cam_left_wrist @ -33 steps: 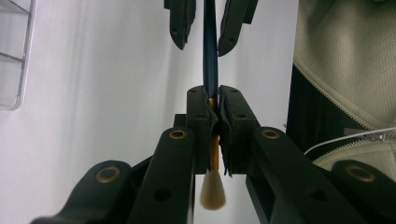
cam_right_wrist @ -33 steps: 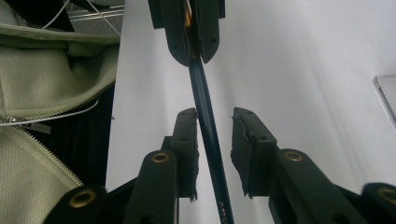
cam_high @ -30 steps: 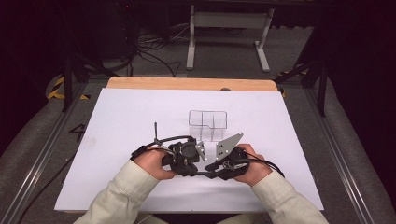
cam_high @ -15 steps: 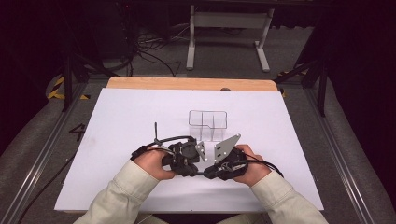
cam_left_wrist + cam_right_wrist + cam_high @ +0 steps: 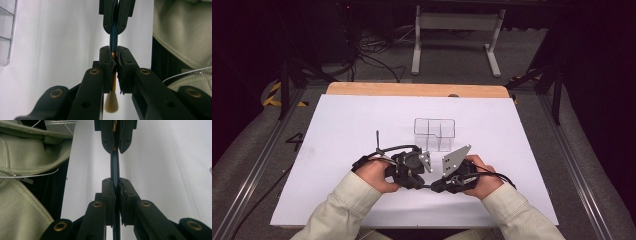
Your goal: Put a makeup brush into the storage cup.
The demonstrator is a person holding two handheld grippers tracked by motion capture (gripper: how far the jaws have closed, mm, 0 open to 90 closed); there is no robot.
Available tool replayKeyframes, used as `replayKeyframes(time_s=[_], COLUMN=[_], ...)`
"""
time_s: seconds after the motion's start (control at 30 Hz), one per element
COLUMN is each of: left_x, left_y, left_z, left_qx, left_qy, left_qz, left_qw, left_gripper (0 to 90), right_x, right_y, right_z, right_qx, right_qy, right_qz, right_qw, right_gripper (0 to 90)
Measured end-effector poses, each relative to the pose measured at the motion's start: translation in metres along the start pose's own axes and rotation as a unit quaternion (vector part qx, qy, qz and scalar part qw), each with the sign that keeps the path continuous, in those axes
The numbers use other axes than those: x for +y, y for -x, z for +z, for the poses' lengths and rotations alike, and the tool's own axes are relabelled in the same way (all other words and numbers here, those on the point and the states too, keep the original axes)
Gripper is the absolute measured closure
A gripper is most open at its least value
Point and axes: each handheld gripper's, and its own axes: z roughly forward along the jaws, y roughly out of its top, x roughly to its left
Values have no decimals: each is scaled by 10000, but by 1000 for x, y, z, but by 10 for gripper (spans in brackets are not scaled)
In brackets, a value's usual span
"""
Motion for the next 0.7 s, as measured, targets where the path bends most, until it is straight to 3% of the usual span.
replayKeyframes(time_s=[0.1, 0.2, 0.23, 0.33, 0.47, 0.57, 0.7], left_x=[-3, -9, -9, -16, -30, -42, -50], left_y=[-2, -3, -3, -2, -1, -1, 1], left_z=[-6, -15, -15, -24, -38, -47, -53], left_qx=[-73, -45, -45, 54, 182, 342, 410], left_qy=[278, 654, 654, 1029, 1410, 1781, 2063], left_qz=[-79, -160, -160, -217, -372, -495, -538], left_qw=[9996, 9977, 9977, 9944, 9891, 9822, 9761], left_gripper=[785, 625, 578, 499, 411, 376, 362], right_x=[0, -1, -1, -2, -2, -3, -4], right_y=[-1, 0, 0, 0, 1, 2, 5], right_z=[-2, -6, -6, -10, -17, -23, -30], right_qx=[-17, -83, -83, -152, -304, -427, -590], right_qy=[44, 33, 33, 112, 270, 437, 608], right_qz=[-6, 89, 89, 131, 193, 239, 352], right_qw=[10000, 9999, 9999, 9997, 9990, 9978, 9958], right_gripper=[838, 837, 837, 837, 837, 837, 837])
